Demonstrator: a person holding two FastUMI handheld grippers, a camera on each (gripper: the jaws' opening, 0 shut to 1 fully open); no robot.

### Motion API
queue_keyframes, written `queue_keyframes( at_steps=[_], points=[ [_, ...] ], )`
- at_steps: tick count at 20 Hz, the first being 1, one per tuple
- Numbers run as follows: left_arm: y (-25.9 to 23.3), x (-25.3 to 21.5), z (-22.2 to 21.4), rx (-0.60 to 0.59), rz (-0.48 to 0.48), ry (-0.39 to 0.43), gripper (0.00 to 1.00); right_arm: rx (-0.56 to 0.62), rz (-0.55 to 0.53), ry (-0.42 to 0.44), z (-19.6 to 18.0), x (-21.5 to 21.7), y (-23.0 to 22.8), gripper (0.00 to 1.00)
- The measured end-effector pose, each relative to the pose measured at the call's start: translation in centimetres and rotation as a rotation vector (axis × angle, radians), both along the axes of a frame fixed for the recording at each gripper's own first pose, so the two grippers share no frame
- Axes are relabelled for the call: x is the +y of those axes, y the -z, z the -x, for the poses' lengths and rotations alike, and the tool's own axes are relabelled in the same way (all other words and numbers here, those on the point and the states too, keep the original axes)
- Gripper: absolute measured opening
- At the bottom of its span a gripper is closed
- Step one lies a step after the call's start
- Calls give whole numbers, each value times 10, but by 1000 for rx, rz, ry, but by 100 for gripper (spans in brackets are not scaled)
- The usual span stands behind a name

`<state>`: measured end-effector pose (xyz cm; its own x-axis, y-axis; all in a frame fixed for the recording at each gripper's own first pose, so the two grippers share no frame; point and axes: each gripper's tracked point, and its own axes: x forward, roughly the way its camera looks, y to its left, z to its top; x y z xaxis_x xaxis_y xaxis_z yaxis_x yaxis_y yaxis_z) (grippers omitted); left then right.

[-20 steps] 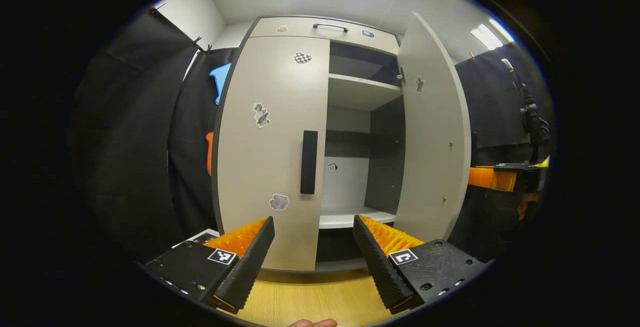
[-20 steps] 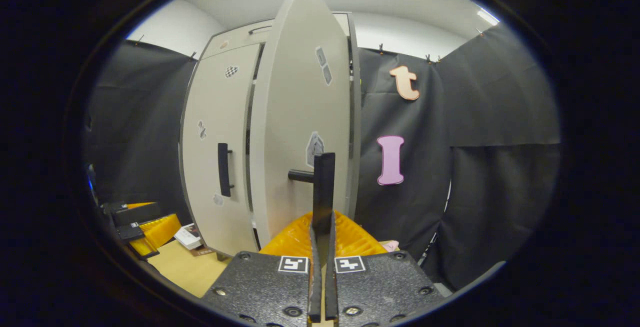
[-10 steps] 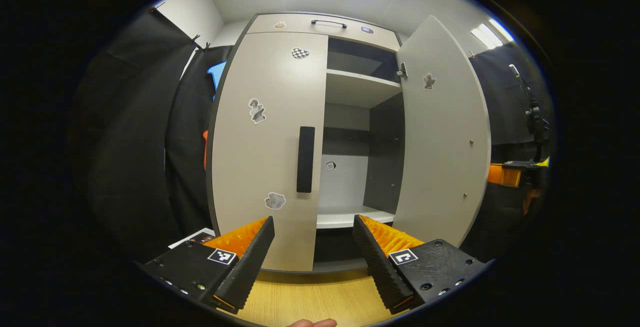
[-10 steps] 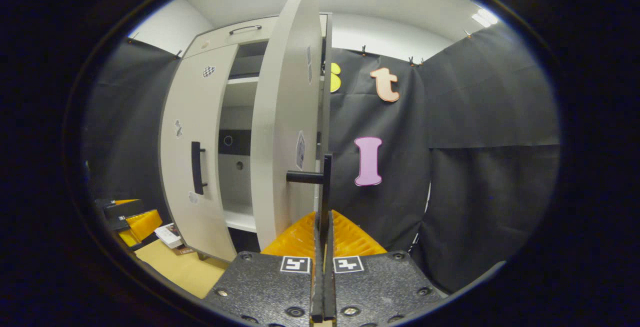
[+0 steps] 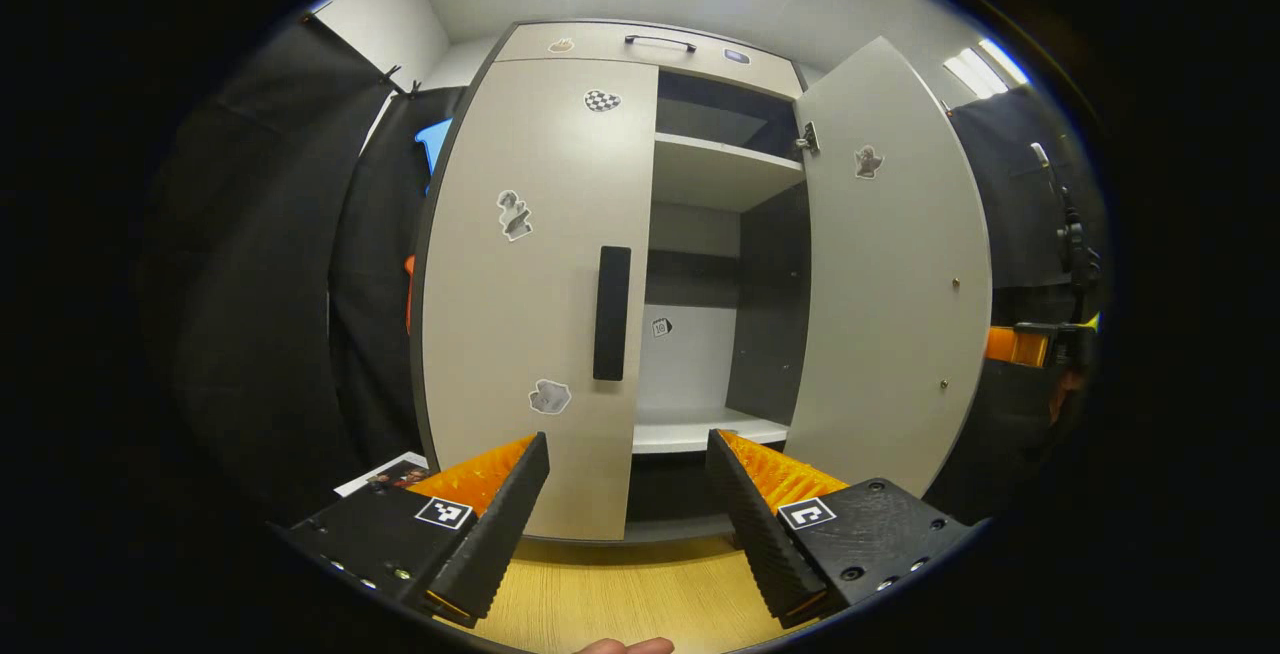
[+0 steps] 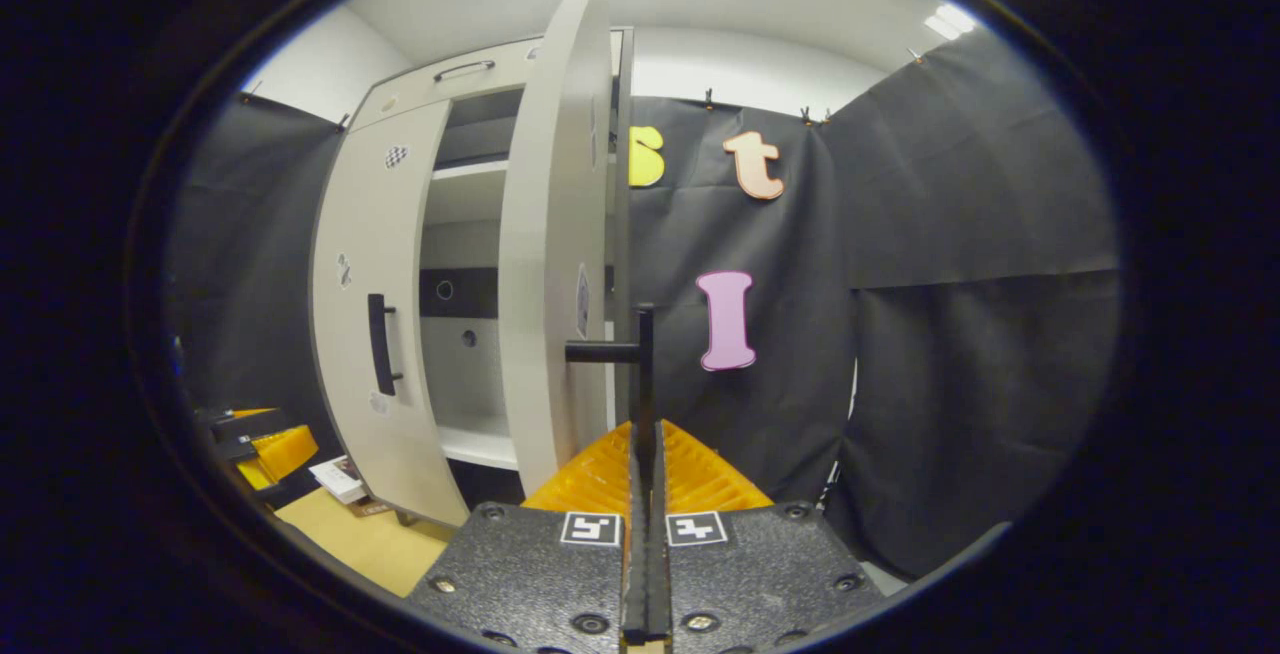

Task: Open the right door of the double-door shoe cabinet with the right hand, and open the left door with the left hand.

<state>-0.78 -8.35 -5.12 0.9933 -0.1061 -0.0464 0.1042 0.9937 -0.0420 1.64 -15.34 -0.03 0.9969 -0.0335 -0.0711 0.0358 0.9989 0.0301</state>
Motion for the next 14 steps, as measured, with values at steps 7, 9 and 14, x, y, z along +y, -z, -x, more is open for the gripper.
queue_keyframes(
  at_steps=[7,9,14],
  points=[
    [7,15,1,15,2,-20,95,-99,38,35,82,28,-31,4],
    [5,16,5,12,18,-7,95,-178,91,16,81,50,-55,4],
    [-3,42,21,-11,-13,-50,95,-161,47,-76,48,109,-34,4]
  ],
)
